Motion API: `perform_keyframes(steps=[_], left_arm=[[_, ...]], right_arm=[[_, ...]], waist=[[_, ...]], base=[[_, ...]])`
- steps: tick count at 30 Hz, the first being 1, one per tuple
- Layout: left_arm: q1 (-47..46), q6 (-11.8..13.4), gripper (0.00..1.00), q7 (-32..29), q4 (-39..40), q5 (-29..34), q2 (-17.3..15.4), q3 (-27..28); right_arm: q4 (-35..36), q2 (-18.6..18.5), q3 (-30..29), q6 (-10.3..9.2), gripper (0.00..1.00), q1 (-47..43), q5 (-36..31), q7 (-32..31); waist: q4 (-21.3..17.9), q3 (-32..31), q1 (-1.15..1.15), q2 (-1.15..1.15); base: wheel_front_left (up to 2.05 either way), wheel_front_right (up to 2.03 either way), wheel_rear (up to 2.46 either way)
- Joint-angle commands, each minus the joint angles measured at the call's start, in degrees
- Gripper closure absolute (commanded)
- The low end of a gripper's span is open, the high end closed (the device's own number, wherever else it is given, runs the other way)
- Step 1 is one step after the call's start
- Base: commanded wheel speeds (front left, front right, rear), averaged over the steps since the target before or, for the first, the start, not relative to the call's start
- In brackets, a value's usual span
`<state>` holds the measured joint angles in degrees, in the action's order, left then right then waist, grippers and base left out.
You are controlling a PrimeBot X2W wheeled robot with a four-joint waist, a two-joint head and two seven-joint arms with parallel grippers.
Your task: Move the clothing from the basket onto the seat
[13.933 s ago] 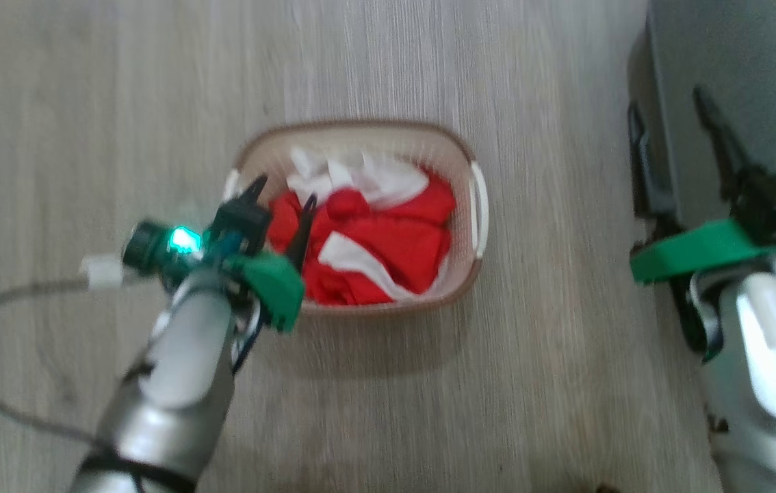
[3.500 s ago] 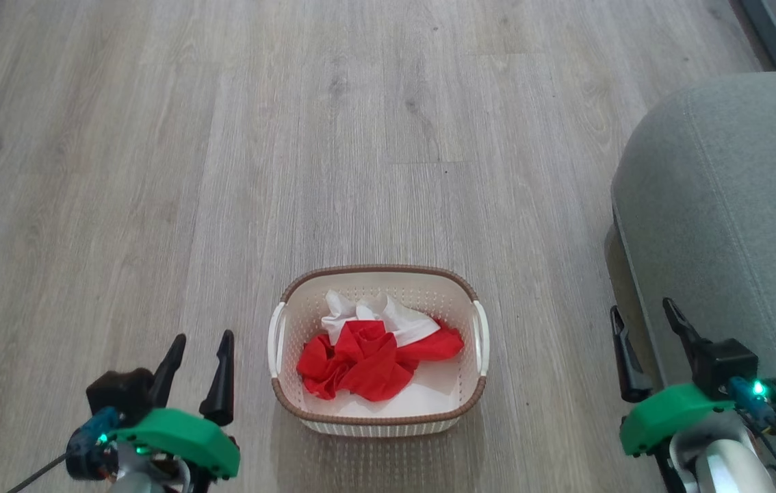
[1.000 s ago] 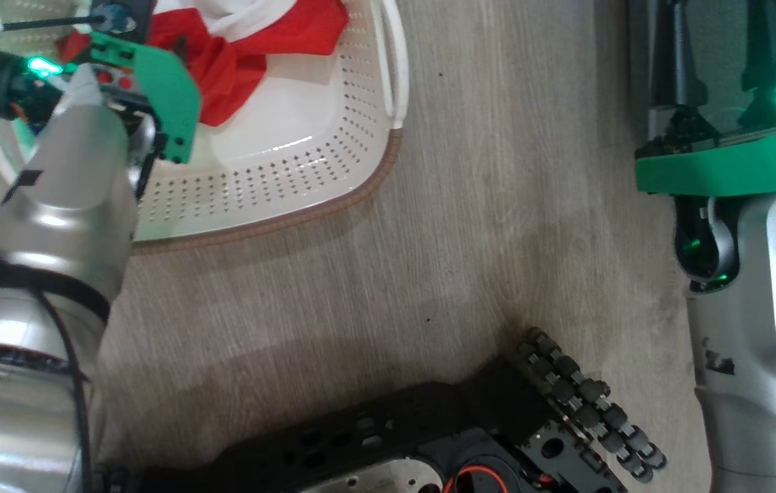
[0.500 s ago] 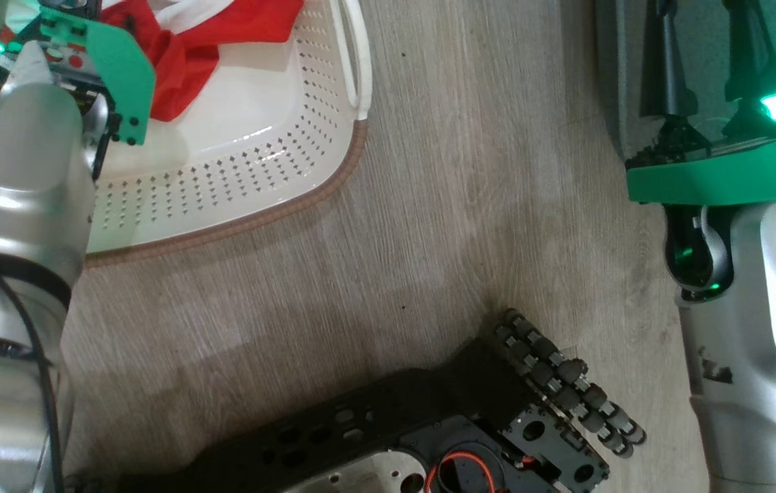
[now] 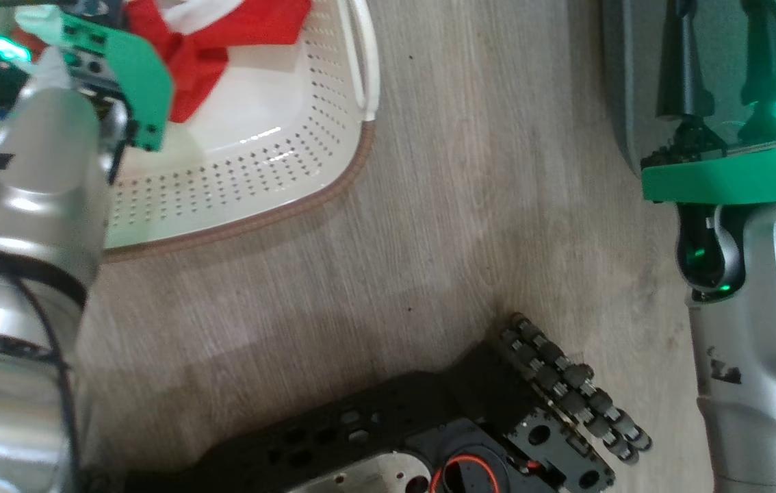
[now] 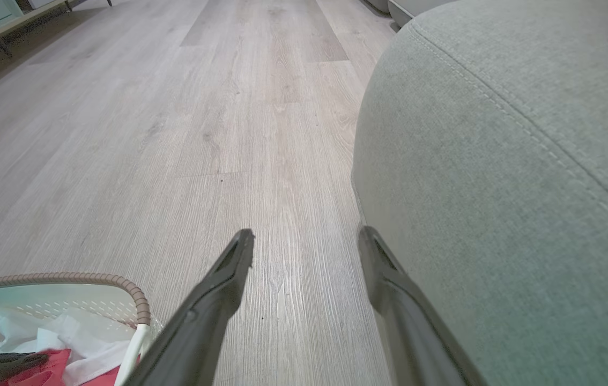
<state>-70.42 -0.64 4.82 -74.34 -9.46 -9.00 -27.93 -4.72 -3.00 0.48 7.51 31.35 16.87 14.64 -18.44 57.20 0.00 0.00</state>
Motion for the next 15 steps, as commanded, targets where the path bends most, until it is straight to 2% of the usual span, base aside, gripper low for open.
perform_keyframes(steps=[1, 8, 15], left_arm=[[0.98, -0.46, 1.00, 0.90, 0.64, -0.64, -0.35, 0.50], [4.77, -3.93, 1.00, 8.28, 2.29, -5.50, 3.80, 3.06], [12.70, -5.65, 1.00, 10.13, 9.51, -9.79, 5.14, 5.67]], right_arm=[[1.35, 0.13, 0.24, -0.02, 0.00, -2.38, -0.45, 0.36], [0.07, 0.13, -2.79, -0.02, 0.00, -3.83, -3.18, 0.36], [-1.90, 0.13, -6.27, -0.02, 0.00, -7.53, -6.50, 0.36]], waist=[[0.77, -0.79, 0.00, 0.00], [5.50, -7.98, 0.00, 0.00], [10.77, -19.70, 0.00, 0.00]], base=[[0.00, 0.00, 0.00], [0.00, 0.00, 0.00], [0.00, 0.00, 0.00]])
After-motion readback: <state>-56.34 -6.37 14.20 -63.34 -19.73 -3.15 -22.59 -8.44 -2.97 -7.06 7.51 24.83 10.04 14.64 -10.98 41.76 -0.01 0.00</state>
